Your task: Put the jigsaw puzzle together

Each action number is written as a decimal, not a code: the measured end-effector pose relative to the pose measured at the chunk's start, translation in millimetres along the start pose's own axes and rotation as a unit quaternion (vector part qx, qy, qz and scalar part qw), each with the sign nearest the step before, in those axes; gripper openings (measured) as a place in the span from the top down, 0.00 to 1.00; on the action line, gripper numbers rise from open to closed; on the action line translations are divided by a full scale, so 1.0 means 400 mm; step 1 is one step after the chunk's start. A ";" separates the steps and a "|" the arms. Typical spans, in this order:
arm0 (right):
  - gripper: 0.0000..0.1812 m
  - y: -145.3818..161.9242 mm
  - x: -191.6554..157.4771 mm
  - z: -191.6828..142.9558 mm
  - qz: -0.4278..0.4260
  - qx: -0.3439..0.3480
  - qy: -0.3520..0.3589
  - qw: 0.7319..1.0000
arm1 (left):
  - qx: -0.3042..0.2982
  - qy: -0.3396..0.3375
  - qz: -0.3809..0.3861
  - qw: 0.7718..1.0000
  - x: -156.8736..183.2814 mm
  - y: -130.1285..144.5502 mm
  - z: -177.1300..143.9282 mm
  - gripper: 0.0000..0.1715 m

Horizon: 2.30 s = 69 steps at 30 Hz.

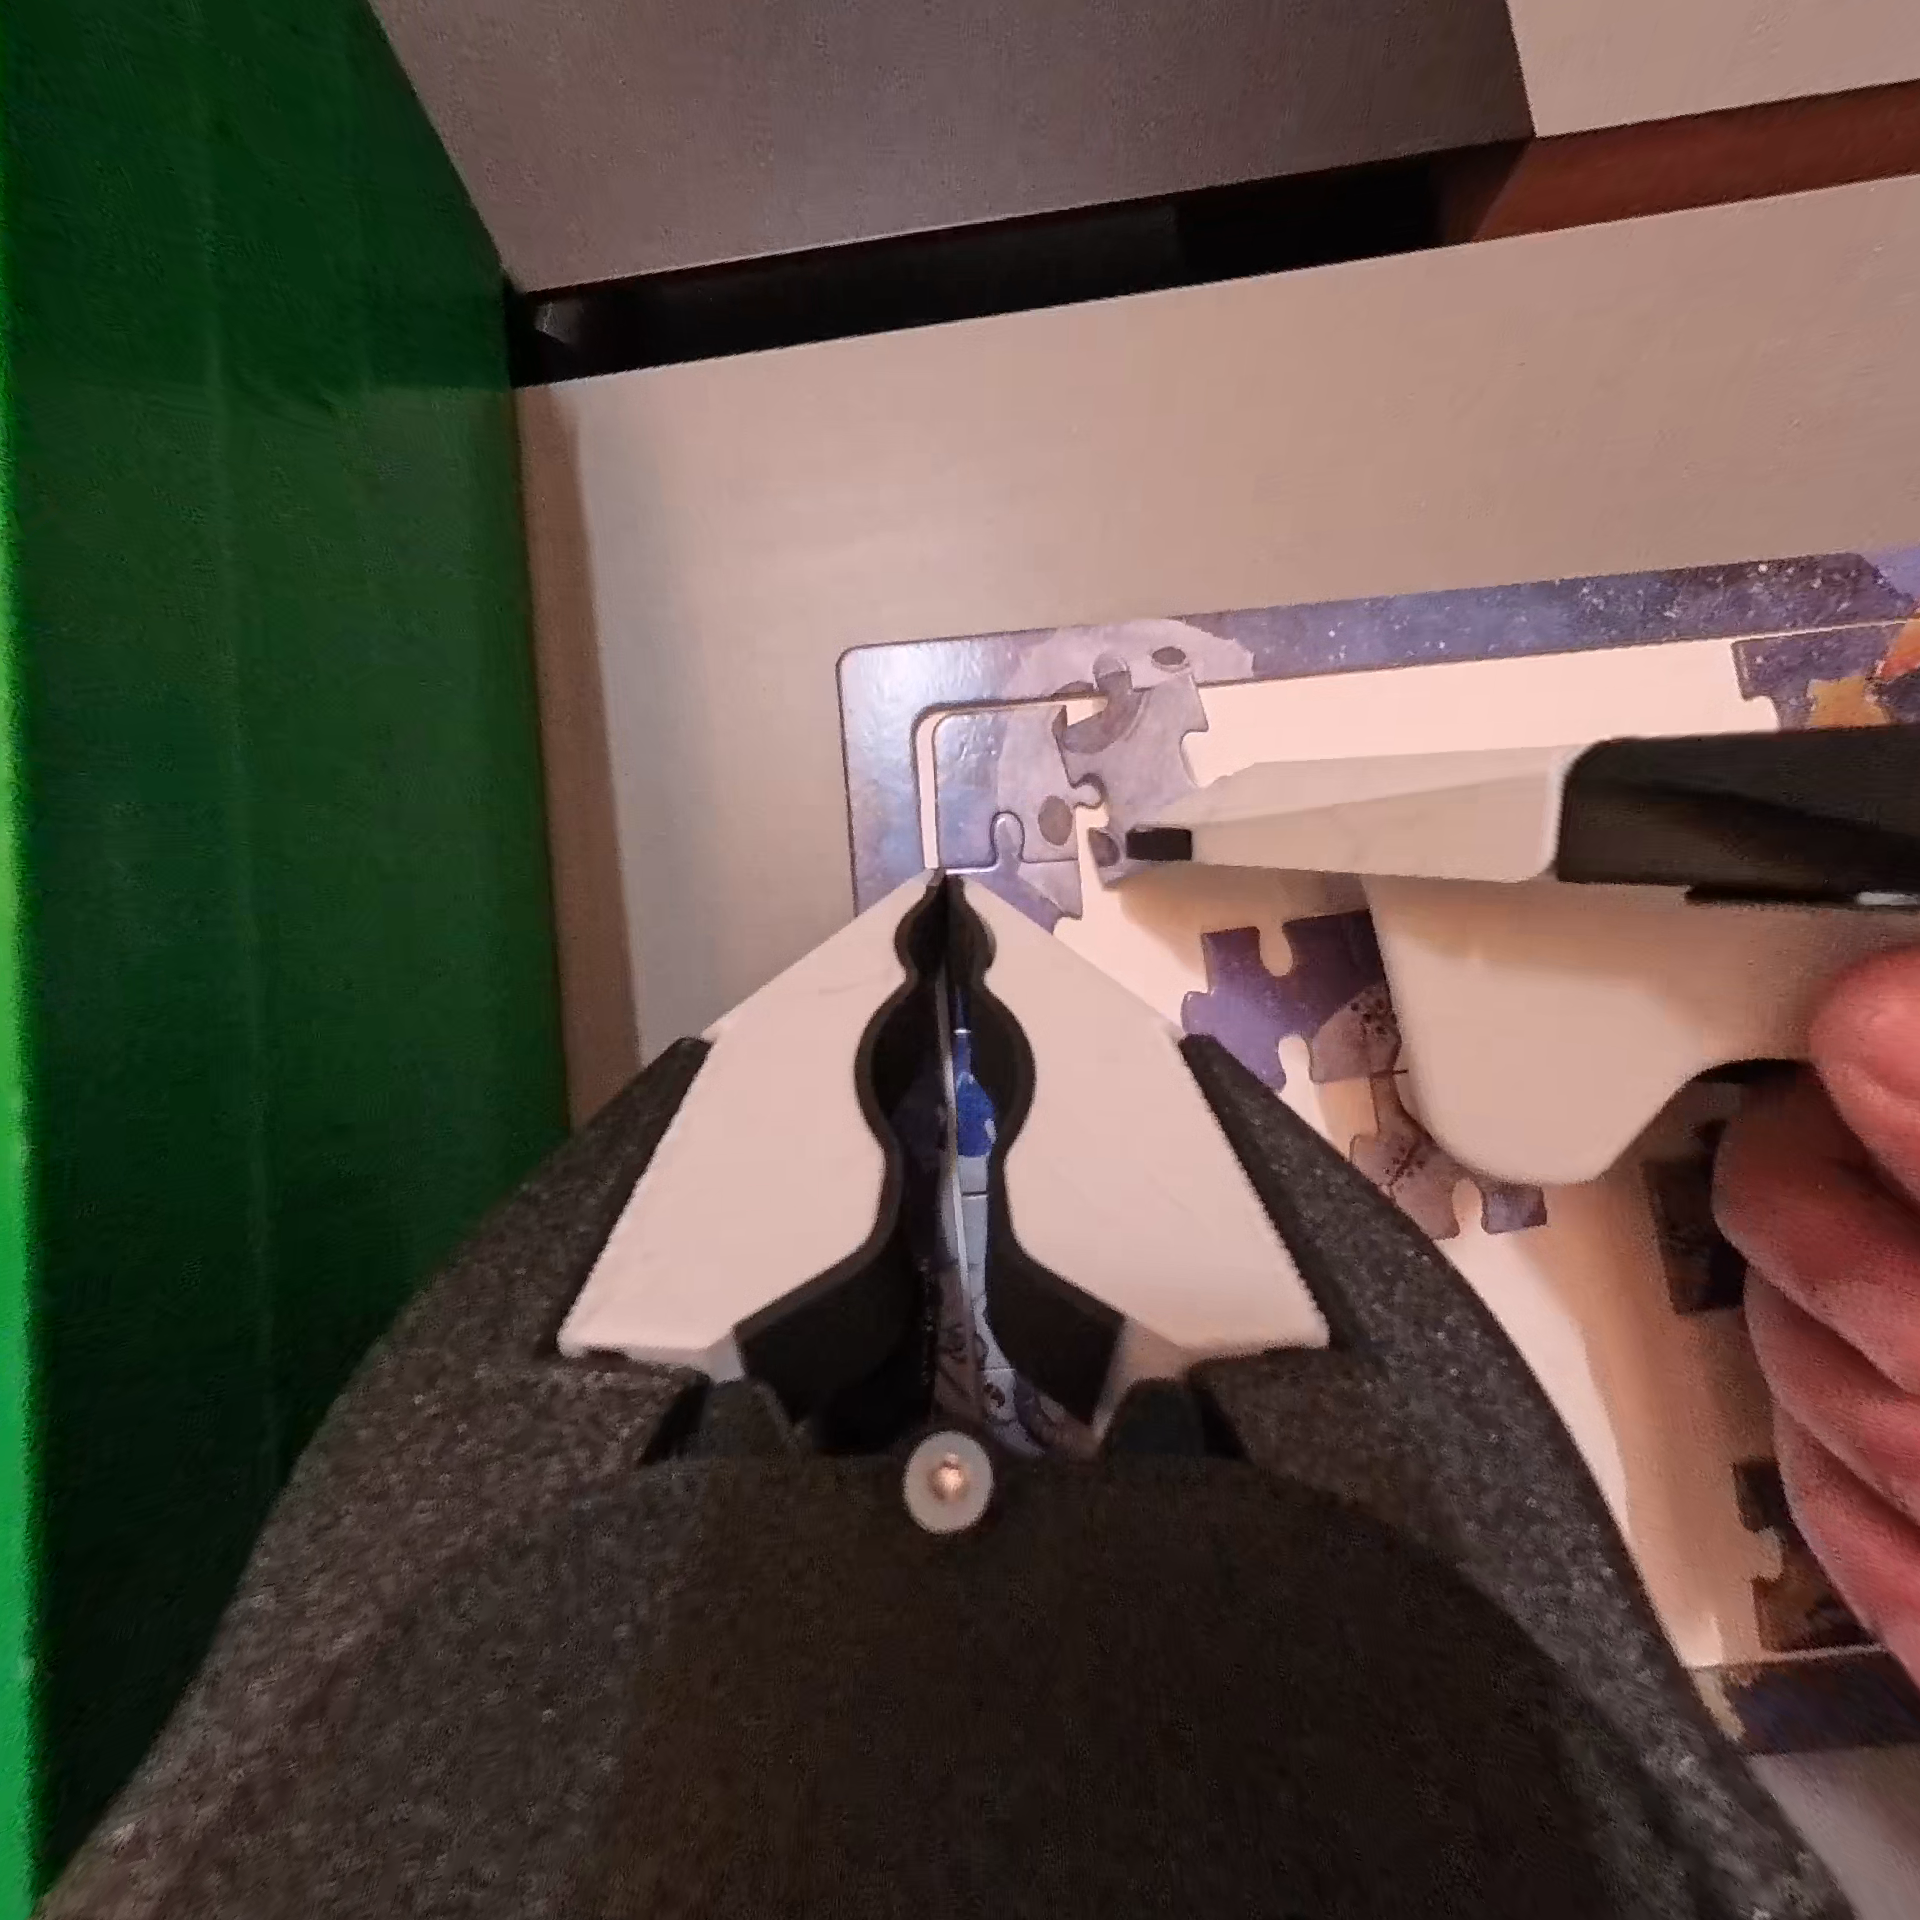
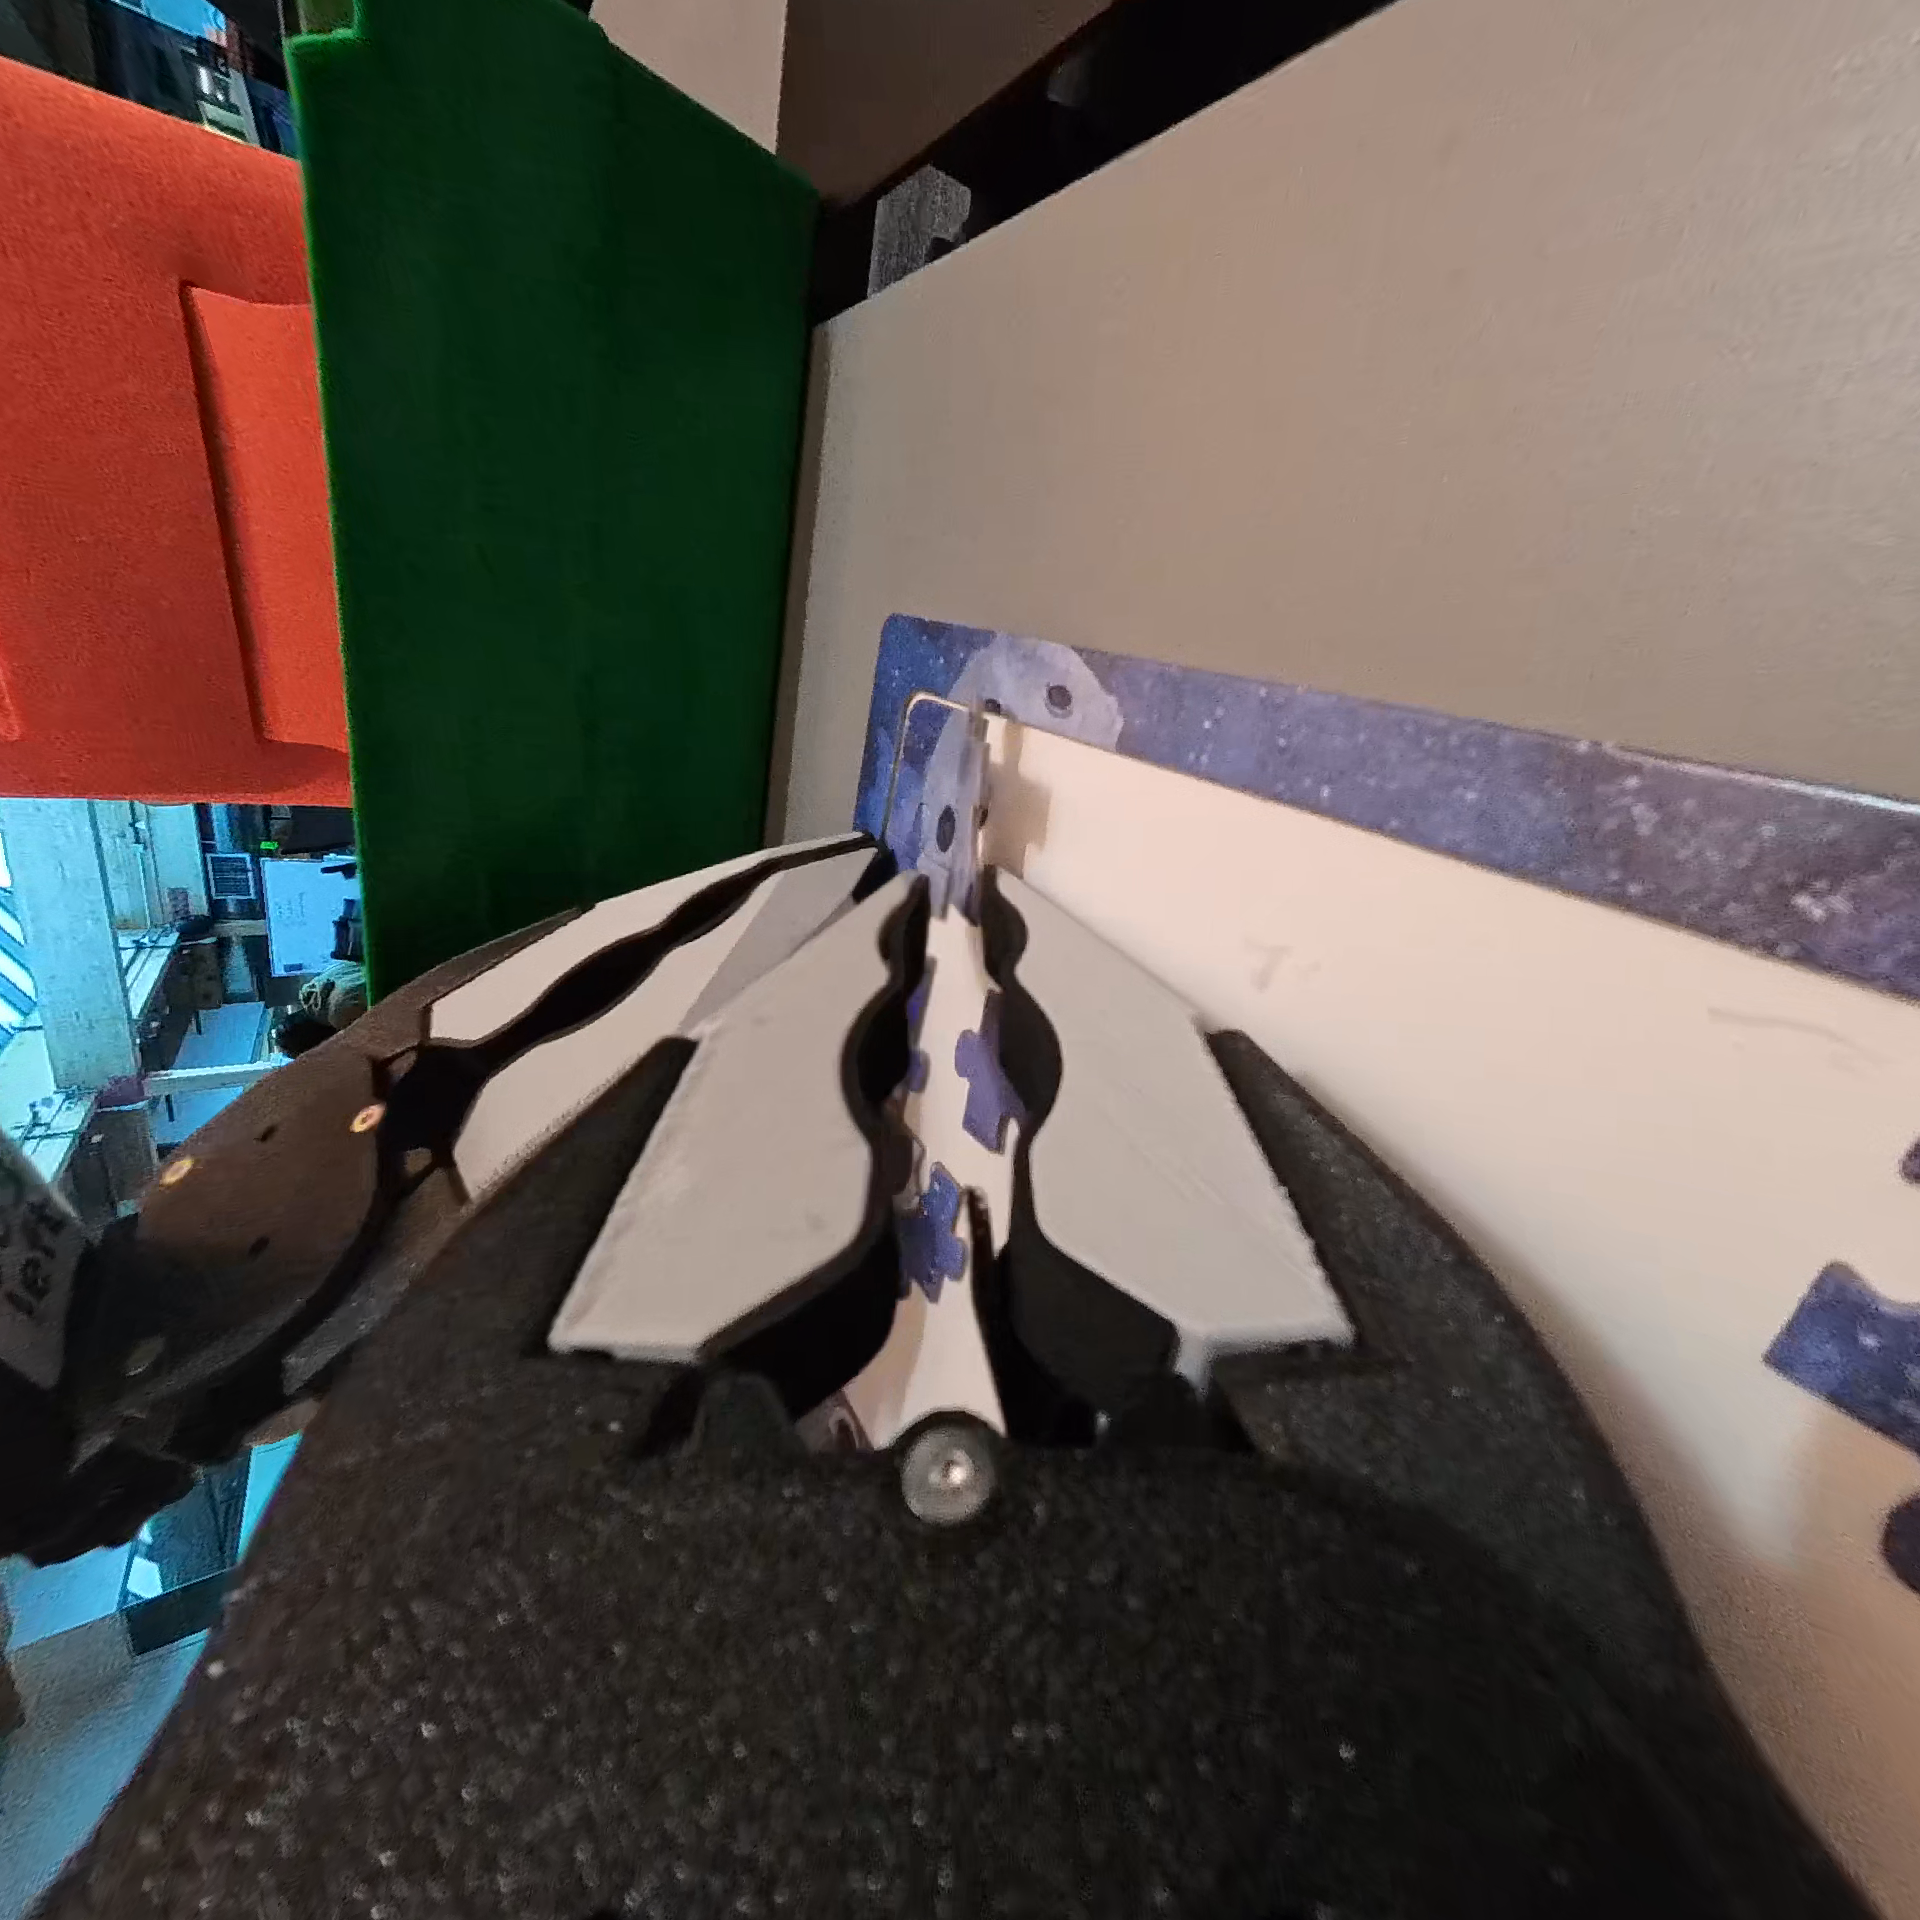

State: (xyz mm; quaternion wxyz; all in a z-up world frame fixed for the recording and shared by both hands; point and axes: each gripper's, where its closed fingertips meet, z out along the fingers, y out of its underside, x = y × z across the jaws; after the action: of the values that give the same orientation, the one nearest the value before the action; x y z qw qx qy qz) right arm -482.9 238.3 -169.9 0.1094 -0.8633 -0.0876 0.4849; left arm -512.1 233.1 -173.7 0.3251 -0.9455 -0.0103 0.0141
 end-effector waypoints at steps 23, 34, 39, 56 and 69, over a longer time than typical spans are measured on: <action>0.99 0.005 0.001 -0.025 -0.002 -0.026 -0.006 1.000 | -0.001 0.017 -0.006 1.000 -0.003 0.004 -0.002 1.00; 0.99 0.029 -0.008 -0.024 -0.012 -0.049 -0.004 0.999 | 0.001 0.024 -0.010 1.000 -0.003 0.004 -0.002 1.00; 0.99 0.038 -0.001 -0.018 -0.016 -0.059 0.003 0.998 | 0.001 0.023 -0.009 1.000 -0.002 0.004 -0.002 1.00; 0.99 0.013 0.034 -0.055 -0.032 -0.065 0.014 0.997 | 0.002 0.024 -0.008 1.000 -0.002 0.003 -0.006 1.00; 0.99 0.014 0.007 -0.063 -0.042 -0.070 -0.008 0.997 | -0.004 0.005 0.013 1.000 -0.015 -0.005 -0.022 1.00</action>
State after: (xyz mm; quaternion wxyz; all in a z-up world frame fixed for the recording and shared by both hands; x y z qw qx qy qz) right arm -459.7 230.9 -161.1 0.0689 -0.8604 -0.1584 0.4795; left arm -517.8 229.2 -165.3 0.3215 -0.9468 0.0037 0.0131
